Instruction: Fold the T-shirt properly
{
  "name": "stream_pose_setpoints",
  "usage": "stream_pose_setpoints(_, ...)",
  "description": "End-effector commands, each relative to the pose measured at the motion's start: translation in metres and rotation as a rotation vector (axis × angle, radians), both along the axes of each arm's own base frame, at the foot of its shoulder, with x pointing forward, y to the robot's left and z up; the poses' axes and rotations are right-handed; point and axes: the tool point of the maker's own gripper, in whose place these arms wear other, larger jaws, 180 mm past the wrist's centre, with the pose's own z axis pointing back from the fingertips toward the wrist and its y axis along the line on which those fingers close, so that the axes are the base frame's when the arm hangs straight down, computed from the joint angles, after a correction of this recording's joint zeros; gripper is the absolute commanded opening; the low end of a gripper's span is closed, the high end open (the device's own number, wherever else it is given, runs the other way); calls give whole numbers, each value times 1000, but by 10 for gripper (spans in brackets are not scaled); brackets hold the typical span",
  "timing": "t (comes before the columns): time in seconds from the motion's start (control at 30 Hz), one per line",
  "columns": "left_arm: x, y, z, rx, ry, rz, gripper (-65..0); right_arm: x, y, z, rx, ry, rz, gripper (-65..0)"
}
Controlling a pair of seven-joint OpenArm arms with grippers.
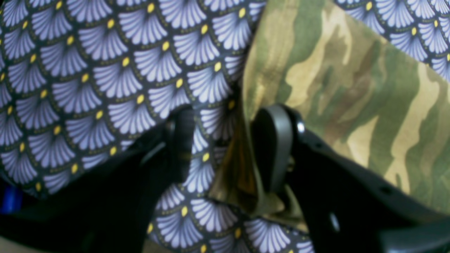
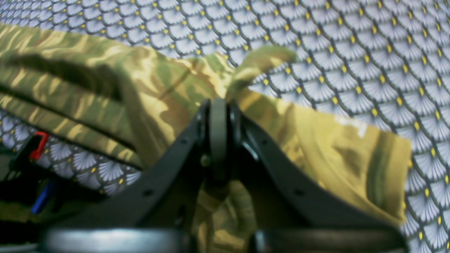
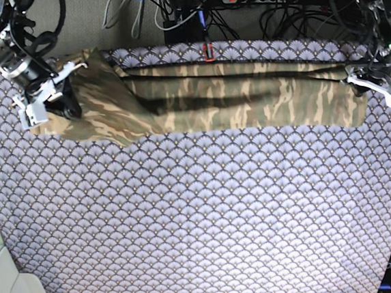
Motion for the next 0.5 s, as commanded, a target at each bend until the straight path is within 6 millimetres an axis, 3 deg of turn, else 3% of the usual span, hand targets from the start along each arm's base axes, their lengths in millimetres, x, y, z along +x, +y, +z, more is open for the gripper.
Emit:
stream_pose_setpoints(0.0, 8, 10, 14, 32, -37, 4, -352, 2, -5, 11, 6, -43, -16, -650)
stream_pose_setpoints(0.23, 8, 10, 14, 32, -37, 4, -352, -9, -18, 14, 63, -46, -92, -650)
stream_pose_setpoints(0.47, 8, 10, 14, 32, -37, 4, -352, -18, -11, 10, 116, -28, -101, -650)
